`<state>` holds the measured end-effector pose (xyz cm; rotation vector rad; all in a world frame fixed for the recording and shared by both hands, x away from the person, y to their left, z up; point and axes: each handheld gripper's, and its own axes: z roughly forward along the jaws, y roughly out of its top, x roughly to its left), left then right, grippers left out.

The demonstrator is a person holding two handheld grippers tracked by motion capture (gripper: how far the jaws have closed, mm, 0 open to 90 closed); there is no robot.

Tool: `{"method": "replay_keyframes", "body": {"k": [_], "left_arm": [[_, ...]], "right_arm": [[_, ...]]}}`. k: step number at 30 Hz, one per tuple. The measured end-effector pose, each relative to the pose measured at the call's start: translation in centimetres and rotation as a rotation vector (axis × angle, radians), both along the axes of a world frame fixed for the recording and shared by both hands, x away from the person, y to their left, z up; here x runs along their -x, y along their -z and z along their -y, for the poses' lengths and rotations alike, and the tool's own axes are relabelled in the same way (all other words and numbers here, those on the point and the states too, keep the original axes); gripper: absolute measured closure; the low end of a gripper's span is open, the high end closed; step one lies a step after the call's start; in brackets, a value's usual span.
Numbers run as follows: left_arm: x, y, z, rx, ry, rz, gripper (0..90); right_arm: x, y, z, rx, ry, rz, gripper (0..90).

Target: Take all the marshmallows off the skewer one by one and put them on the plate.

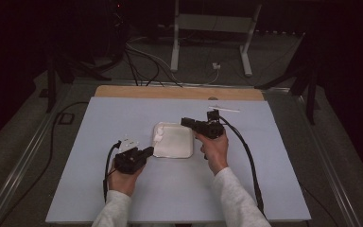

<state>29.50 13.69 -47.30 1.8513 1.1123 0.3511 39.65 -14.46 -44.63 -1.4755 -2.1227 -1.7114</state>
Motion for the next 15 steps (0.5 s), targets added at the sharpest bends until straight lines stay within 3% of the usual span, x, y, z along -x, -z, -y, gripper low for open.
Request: {"method": "replay_keyframes", "body": {"k": [8, 15], "left_arm": [[0.0, -0.2, -0.2, 0.018, -0.006, 0.004, 90.0], [0.1, -0.2, -0.1, 0.026, 0.0, 0.004, 90.0]], "right_arm": [[-0.2, 1.7, -0.8, 0.116, -0.003, -0.013, 75.8], [-0.3, 3.0, -1.1, 0.18, 0.007, -0.025, 74.7]]}}
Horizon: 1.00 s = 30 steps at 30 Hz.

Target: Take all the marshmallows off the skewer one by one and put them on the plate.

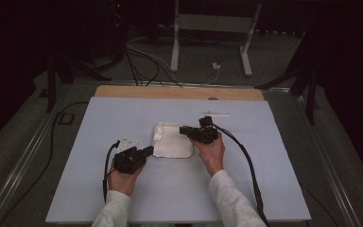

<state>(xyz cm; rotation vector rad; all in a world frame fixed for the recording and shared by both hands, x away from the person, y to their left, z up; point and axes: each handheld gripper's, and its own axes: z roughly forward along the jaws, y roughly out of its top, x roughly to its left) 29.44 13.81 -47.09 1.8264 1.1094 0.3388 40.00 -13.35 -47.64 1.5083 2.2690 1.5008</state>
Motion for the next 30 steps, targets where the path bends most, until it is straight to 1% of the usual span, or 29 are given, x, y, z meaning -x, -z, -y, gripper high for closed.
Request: {"method": "replay_keyframes", "body": {"k": [3, 6, 8, 12, 14, 16, 17, 19, 21, 23, 26, 28, 30], "left_arm": [[0.0, 0.0, 0.0, 0.004, 0.001, -0.002, 90.0], [0.0, 0.0, 0.1, 0.006, 0.0, -0.003, 90.0], [0.0, 0.0, 0.1, 0.008, 0.001, -0.003, 90.0], [0.0, 0.1, 0.2, 0.009, 0.004, -0.003, 90.0], [-0.1, 0.1, 0.2, 0.008, 0.005, -0.003, 90.0], [-0.1, 0.1, 0.2, 0.009, 0.005, -0.003, 90.0], [-0.1, 0.1, 0.2, 0.01, 0.005, -0.003, 90.0], [-0.1, 0.1, 0.2, 0.011, 0.004, -0.004, 90.0], [-0.1, 0.1, 0.3, 0.012, 0.005, -0.004, 90.0], [-0.1, 0.1, 0.3, 0.01, 0.009, -0.004, 90.0], [-0.1, 0.2, 0.4, 0.009, 0.014, -0.005, 90.0], [-0.1, 0.2, 0.5, 0.009, 0.015, -0.005, 90.0], [-0.1, 0.2, 0.6, 0.008, 0.017, -0.005, 90.0]], "right_arm": [[-0.1, 0.6, -0.1, 0.041, 0.003, -0.008, 74.2], [-0.1, 1.3, -0.2, 0.064, 0.003, -0.019, 73.5], [-0.1, 1.6, -0.3, 0.08, 0.005, -0.027, 71.0], [-0.1, 2.1, -0.3, 0.103, 0.022, -0.039, 58.1], [-0.2, 2.1, -0.2, 0.103, 0.027, -0.045, 53.0], [-0.1, 2.0, -0.2, 0.097, 0.03, -0.04, 45.9], [0.0, 1.9, -0.1, 0.085, 0.027, -0.038, 42.1], [0.0, 1.6, -0.1, 0.044, 0.02, -0.048, 34.1], [0.1, 1.2, -0.2, 0.002, 0.001, -0.055, 28.9], [0.4, 0.7, -0.2, -0.032, -0.021, -0.046, 24.4], [0.6, 0.0, -0.2, -0.094, -0.051, -0.046, 20.2], [0.7, -0.4, -0.2, -0.121, -0.06, -0.043, 19.3], [0.8, -0.6, -0.2, -0.157, -0.071, -0.056, 19.3]]}}
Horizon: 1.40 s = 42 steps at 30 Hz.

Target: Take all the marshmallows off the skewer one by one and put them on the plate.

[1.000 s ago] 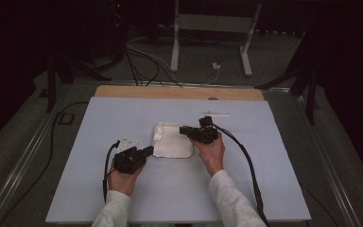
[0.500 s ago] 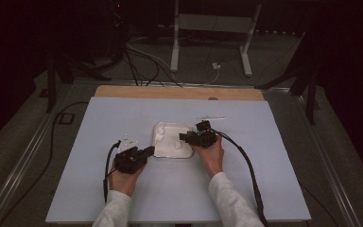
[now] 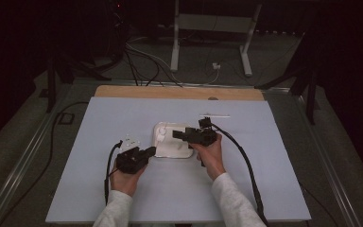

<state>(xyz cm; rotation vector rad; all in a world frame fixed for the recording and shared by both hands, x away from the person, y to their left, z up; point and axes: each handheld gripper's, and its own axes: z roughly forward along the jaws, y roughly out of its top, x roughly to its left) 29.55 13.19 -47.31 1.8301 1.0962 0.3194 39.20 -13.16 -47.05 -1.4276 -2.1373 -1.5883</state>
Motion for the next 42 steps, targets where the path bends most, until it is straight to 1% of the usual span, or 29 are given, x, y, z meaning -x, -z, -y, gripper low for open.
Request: {"method": "replay_keyframes", "body": {"k": [3, 7, 12, 15, 17, 20, 24, 27, 32, 34, 42], "left_arm": [[0.0, 0.0, 0.1, 0.003, 0.003, 0.0, 90.0], [0.0, 0.0, 0.3, 0.007, 0.009, 0.002, 90.0], [0.1, 0.0, 0.6, 0.011, 0.02, 0.005, 90.0], [0.1, -0.1, 0.7, 0.012, 0.028, 0.011, 90.0], [0.2, -0.1, 0.8, 0.012, 0.032, 0.014, 90.0], [0.2, -0.1, 1.0, 0.011, 0.048, 0.02, 90.0], [0.3, -0.1, 1.3, 0.012, 0.062, 0.025, 90.0], [0.3, -0.1, 1.4, 0.003, 0.062, 0.023, 90.0], [0.3, -0.2, 1.4, 0.008, 0.054, 0.022, 90.0], [0.3, -0.2, 1.4, 0.007, 0.053, 0.024, 90.0], [0.3, -0.2, 1.3, 0.003, 0.05, 0.022, 90.0]], "right_arm": [[0.1, -0.2, -0.1, -0.039, -0.014, -0.009, 21.0], [0.2, -0.3, -0.4, -0.097, -0.048, -0.027, 28.1], [0.3, -0.2, -0.8, -0.156, -0.074, -0.058, 47.3], [0.3, 0.0, -1.0, -0.175, -0.091, -0.072, 54.8], [0.3, 0.1, -1.2, -0.177, -0.101, -0.078, 57.7], [0.4, 0.3, -1.5, -0.194, -0.118, -0.086, 61.6], [0.5, 0.4, -1.8, -0.211, -0.132, -0.095, 63.9], [0.5, 0.5, -2.1, -0.209, -0.144, -0.105, 66.9], [0.6, 0.3, -2.1, -0.206, -0.131, -0.083, 70.9], [0.6, 0.3, -2.0, -0.214, -0.124, -0.083, 71.6], [0.4, 0.1, -1.8, -0.214, -0.101, -0.078, 72.9]]}}
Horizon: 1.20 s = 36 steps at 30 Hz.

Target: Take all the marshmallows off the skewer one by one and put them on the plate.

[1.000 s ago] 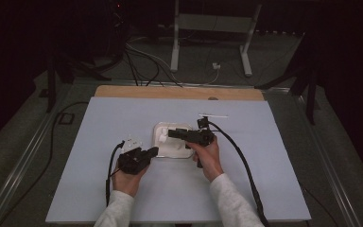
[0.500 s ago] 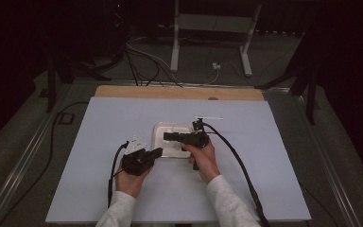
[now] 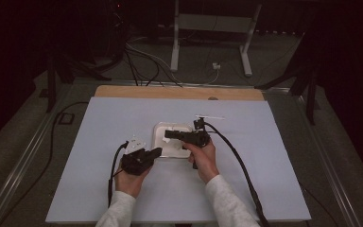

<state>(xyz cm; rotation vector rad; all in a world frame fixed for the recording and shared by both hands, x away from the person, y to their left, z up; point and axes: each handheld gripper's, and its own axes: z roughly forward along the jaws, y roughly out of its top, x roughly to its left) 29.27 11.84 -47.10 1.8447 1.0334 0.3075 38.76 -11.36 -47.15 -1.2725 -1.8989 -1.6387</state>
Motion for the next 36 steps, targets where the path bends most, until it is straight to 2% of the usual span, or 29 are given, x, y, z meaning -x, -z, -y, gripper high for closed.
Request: {"method": "replay_keyframes", "body": {"k": [23, 28, 36], "left_arm": [[0.1, -0.1, 0.1, -0.036, -0.002, -0.002, 90.0], [0.1, -0.1, 0.1, -0.049, -0.004, -0.001, 90.0], [0.1, -0.1, 0.1, -0.064, -0.001, 0.0, 90.0]], "right_arm": [[-0.5, -0.4, 0.9, -0.002, 0.035, -0.011, 74.2], [-0.7, -0.5, 1.1, -0.005, 0.045, -0.031, 75.0], [-0.8, -0.7, 1.5, 0.012, 0.071, -0.023, 76.4]]}}
